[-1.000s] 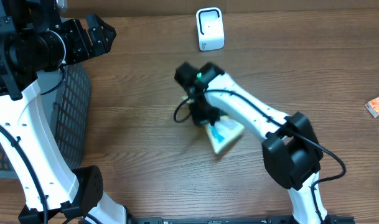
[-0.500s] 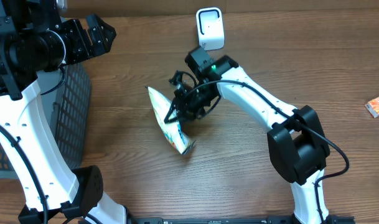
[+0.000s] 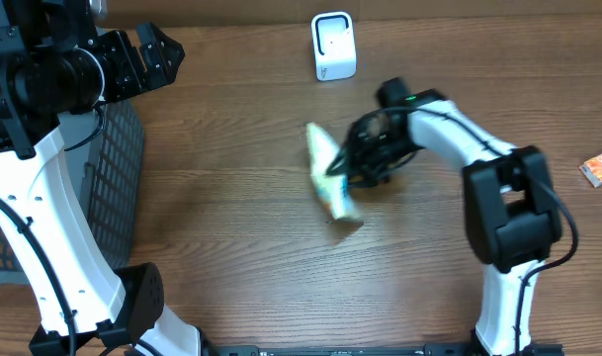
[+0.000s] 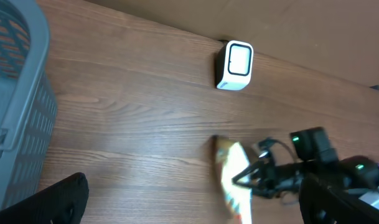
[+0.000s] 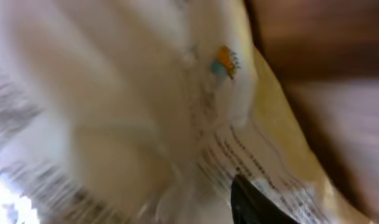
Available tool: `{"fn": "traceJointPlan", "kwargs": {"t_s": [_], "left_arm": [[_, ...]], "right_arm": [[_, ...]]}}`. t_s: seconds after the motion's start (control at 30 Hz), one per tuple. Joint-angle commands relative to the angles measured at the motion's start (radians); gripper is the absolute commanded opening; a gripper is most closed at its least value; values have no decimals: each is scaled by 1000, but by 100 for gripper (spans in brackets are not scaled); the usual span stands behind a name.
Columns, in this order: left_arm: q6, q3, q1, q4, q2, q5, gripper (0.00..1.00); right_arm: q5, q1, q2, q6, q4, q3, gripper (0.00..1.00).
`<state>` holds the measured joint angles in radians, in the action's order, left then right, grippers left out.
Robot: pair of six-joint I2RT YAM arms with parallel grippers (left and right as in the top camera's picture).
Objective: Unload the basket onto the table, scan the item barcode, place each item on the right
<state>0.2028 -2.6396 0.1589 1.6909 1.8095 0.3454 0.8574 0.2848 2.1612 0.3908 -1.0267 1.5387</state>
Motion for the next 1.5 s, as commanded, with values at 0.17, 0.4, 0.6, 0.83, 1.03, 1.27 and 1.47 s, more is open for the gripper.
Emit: {"fn": "traceJointPlan", "kwargs": {"t_s": [0.17,0.4,0.6,0.83,1.03,1.27,1.47], "left_arm": [[-8,-11,5,-2,-4,10,100],[-8,-11,5,-2,-4,10,100],[-8,-11,5,-2,-4,10,100],[-8,-11,5,-2,-4,10,100],[-8,-11,5,-2,-4,10,100],[-8,-11,5,-2,-4,10,100],[-8,-11,5,-2,-4,10,100]], "right_arm": [[-495,-183,-7,-82,-180,62,59],[-532,-172,-9,-203,-381,235,62],[-789,-150,-25,-89,-523,475,70],[-571,-334,-24,-240,-505,403,80],[-376,-397,-24,-373,-444,190,80],[-245,-385,-24,-360,-230,-37,80],[-303,-384,-24,-208,21,-175,84]]}}
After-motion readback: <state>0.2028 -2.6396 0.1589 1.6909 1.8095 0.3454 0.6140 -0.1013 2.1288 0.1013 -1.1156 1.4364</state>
